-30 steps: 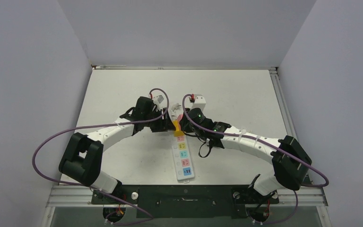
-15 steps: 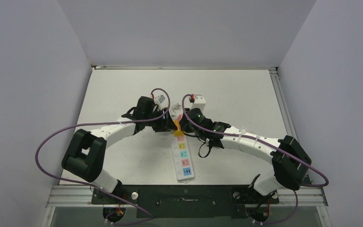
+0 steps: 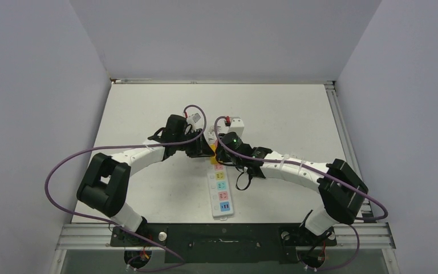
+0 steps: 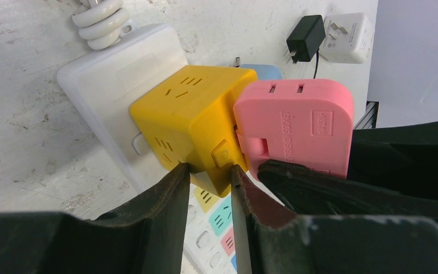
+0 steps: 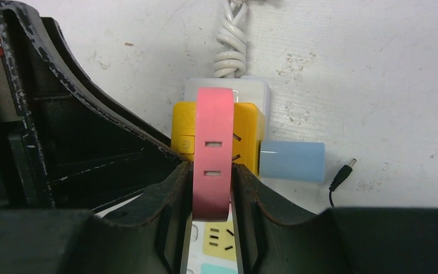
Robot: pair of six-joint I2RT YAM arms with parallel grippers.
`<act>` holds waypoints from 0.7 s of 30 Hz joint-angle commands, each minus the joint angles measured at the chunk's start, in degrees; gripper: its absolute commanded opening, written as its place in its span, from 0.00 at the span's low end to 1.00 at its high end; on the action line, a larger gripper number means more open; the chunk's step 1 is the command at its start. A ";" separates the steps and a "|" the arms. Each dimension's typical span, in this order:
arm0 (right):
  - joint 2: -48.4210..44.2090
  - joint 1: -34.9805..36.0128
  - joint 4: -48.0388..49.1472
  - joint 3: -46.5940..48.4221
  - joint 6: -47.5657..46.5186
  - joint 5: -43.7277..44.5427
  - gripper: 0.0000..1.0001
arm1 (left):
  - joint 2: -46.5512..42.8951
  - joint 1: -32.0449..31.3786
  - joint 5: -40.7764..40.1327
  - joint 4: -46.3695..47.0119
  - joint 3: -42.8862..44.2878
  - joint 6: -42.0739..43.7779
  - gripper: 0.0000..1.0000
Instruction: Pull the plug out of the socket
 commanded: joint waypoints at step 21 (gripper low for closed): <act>4.55 5.05 -7.42 7.90 -1.74 10.76 0.13 | 3.95 0.03 -4.23 -3.21 1.07 2.04 0.24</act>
